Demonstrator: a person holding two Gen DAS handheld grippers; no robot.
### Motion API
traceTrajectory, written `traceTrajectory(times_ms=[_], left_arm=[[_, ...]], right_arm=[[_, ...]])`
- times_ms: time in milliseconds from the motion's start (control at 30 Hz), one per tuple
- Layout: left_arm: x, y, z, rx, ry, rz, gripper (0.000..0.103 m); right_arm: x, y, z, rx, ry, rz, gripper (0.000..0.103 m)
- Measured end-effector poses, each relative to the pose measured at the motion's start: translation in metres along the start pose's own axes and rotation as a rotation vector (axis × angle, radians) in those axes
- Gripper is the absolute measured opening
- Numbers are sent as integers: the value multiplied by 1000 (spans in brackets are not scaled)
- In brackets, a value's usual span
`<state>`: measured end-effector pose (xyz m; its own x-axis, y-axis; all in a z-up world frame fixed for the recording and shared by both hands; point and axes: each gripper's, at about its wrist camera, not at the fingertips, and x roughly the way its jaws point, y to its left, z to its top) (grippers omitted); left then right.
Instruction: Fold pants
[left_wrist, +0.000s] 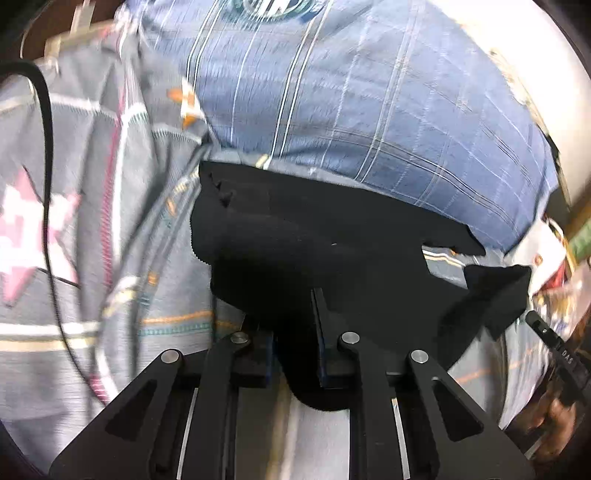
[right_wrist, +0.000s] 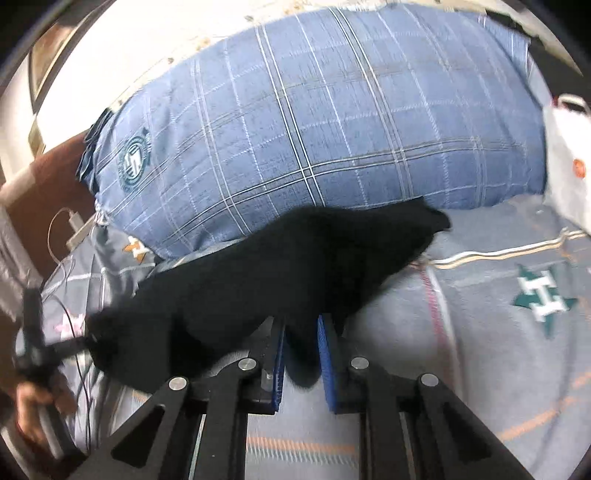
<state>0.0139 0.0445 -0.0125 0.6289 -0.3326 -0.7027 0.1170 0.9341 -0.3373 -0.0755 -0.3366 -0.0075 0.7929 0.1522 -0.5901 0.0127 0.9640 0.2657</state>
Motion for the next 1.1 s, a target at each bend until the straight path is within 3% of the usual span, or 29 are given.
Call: traceTrajectory(times_ms=[67, 167, 300, 367, 400, 433, 567, 700, 767, 800, 833, 933, 1033, 1100], left_arm=[[1, 4, -7, 8, 36, 13, 15], [14, 11, -22, -4, 87, 50, 15], [24, 21, -30, -31, 127, 60, 15], [23, 17, -29, -19, 122, 68, 15], [25, 15, -28, -15, 121, 73, 15], [26, 13, -28, -12, 120, 76, 15], [33, 14, -28, -6, 144, 88, 15], [39, 16, -26, 4, 155, 92, 15], [40, 16, -25, 11, 159, 94, 15], [41, 16, -24, 14, 162, 95, 15], [41, 16, -24, 17, 162, 94, 15], [41, 19, -21, 26, 170, 82, 15], [39, 20, -21, 23, 171, 68, 15], [40, 22, -22, 19, 172, 66, 15]], right_arm=[[-3, -7, -14, 18, 58, 10, 16], [2, -31, -32, 94, 167, -71, 16], [-26, -68, -22, 288, 73, -55, 20], [-29, -74, -1, 278, 41, -61, 45], [-27, -76, 7, 272, 39, -65, 66], [-22, -79, 16, 273, 37, -64, 69], [14, -101, 53, 379, 39, 8, 69], [82, -116, 73, 407, 218, -46, 69], [101, -119, 73, 409, 239, 26, 54], [102, -119, 72, 397, 232, 47, 21], [97, -116, 74, 384, 213, 43, 7], [48, -104, 85, 314, 52, 66, 6], [-24, -108, 81, 270, -94, -10, 6], [-55, -120, 66, 260, -89, -122, 6]])
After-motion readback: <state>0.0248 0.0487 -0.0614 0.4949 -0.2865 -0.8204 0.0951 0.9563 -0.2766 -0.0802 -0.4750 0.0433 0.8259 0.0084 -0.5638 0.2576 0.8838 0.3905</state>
